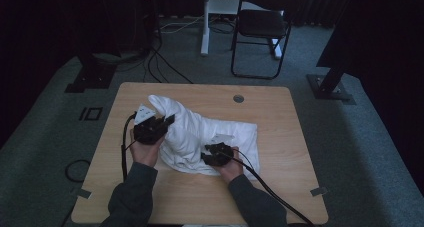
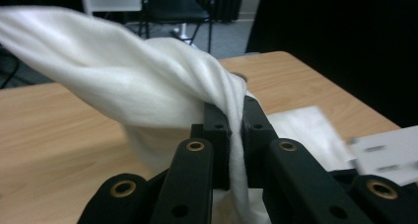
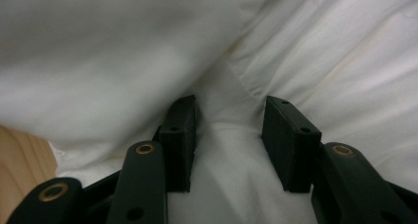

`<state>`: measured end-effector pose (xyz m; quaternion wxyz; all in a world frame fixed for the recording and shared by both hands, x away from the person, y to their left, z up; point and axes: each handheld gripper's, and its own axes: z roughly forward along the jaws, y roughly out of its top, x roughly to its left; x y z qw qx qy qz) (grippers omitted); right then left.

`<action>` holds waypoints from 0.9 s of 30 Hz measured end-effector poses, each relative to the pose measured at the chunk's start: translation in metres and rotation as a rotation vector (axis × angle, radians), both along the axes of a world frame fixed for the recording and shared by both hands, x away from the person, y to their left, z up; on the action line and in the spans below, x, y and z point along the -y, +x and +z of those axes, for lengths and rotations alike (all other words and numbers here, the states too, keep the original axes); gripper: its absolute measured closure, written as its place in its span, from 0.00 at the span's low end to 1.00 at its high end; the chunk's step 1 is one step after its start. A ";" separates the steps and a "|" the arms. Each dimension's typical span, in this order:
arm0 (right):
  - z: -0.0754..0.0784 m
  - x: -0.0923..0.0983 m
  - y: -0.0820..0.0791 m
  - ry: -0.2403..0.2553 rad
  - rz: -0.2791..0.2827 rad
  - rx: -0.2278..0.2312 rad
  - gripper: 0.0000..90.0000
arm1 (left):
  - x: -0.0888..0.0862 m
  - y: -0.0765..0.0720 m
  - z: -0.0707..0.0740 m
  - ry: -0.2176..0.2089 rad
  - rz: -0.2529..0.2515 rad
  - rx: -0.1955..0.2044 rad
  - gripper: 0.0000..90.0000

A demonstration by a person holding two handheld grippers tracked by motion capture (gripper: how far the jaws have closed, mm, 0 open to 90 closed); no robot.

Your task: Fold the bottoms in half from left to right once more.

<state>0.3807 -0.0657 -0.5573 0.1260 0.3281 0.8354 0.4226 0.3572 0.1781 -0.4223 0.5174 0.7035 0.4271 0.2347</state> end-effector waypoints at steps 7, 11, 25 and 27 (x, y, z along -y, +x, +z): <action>0.000 -0.011 0.004 0.018 0.026 0.002 0.61 | 0.023 0.002 -0.001 0.025 -0.067 0.000 0.95; 0.022 0.013 -0.003 0.037 0.112 0.035 0.51 | 0.029 0.002 -0.003 0.036 -0.082 -0.002 0.95; 0.009 0.037 0.007 0.002 0.041 0.006 0.50 | 0.055 0.002 -0.011 0.076 -0.136 -0.018 0.95; 0.023 0.052 0.003 0.033 0.013 0.040 0.50 | 0.056 0.001 -0.012 0.076 -0.138 -0.017 0.95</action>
